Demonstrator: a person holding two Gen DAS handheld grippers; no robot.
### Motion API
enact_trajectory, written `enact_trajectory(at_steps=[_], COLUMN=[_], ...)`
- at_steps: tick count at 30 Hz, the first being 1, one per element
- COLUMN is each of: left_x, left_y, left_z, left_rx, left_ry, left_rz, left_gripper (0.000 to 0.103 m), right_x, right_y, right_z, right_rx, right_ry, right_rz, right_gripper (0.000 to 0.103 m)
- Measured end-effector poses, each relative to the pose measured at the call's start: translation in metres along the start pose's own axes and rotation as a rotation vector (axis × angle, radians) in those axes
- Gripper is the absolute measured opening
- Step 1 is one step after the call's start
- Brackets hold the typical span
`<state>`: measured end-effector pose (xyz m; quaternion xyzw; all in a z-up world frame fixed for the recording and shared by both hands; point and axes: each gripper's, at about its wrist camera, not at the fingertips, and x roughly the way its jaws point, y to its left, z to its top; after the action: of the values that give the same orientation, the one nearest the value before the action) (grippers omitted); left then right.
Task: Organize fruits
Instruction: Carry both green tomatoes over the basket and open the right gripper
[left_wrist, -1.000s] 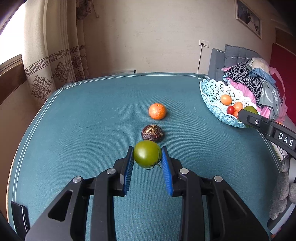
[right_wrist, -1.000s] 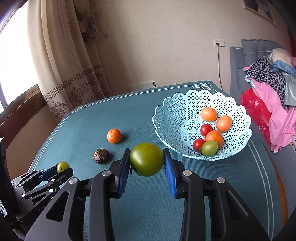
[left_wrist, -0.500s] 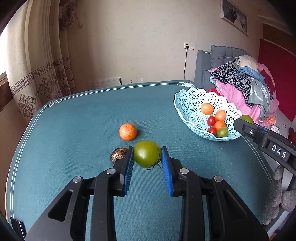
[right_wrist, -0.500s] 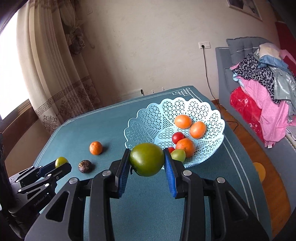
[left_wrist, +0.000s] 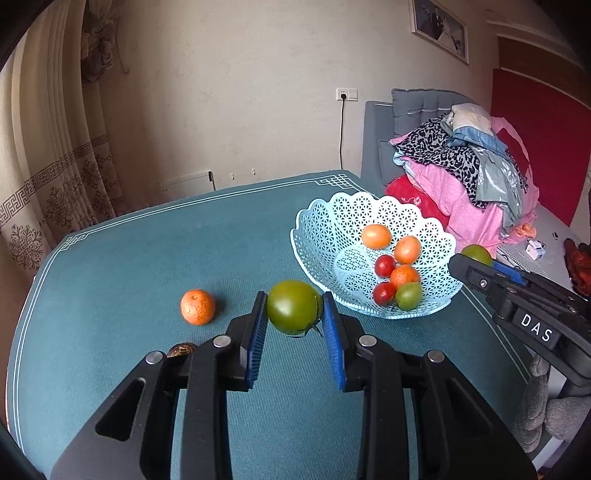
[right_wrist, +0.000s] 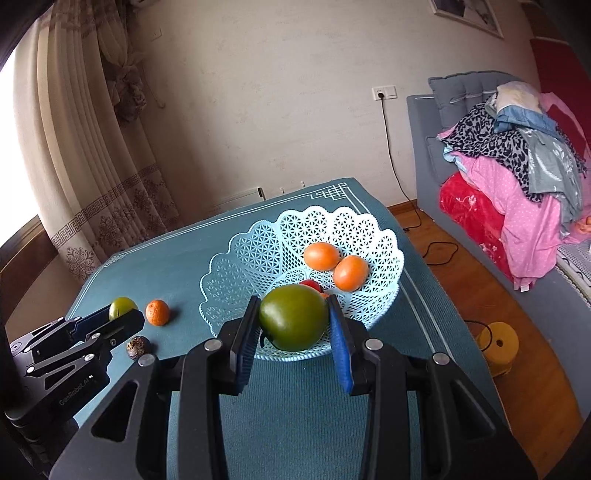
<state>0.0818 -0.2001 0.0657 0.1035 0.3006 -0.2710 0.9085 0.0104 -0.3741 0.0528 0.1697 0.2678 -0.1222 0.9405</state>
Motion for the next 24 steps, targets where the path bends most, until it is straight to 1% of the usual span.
enact_trajectory(at_steps=[5, 12, 19, 24], left_x=[0.015, 0.035, 0.053, 0.058], left_y=[-0.013, -0.02, -0.029, -0.03], left_z=[0.011, 0.021, 0.025, 0.027], left_rx=[0.008, 0.003, 0.012, 0.004], left_ry=[0.001, 0.008, 0.017, 0.02], left_rz=[-0.025, -0.056, -0.07, -0.075], left_gripper=[0.03, 0.03, 0.03, 0.031], right_x=[0.009, 0.021, 0.028, 0.029], right_y=[-0.01, -0.018, -0.022, -0.023], right_z=[0.005, 0.009, 0.009, 0.01], right_rx=[0.009, 0.014, 0.012, 0.021], right_ry=[0.001, 0.009, 0.014, 0.009], right_rz=[-0.019, -0.037, -0.056, -0.063], right_gripper=[0.036, 0.036, 0.036, 0.037])
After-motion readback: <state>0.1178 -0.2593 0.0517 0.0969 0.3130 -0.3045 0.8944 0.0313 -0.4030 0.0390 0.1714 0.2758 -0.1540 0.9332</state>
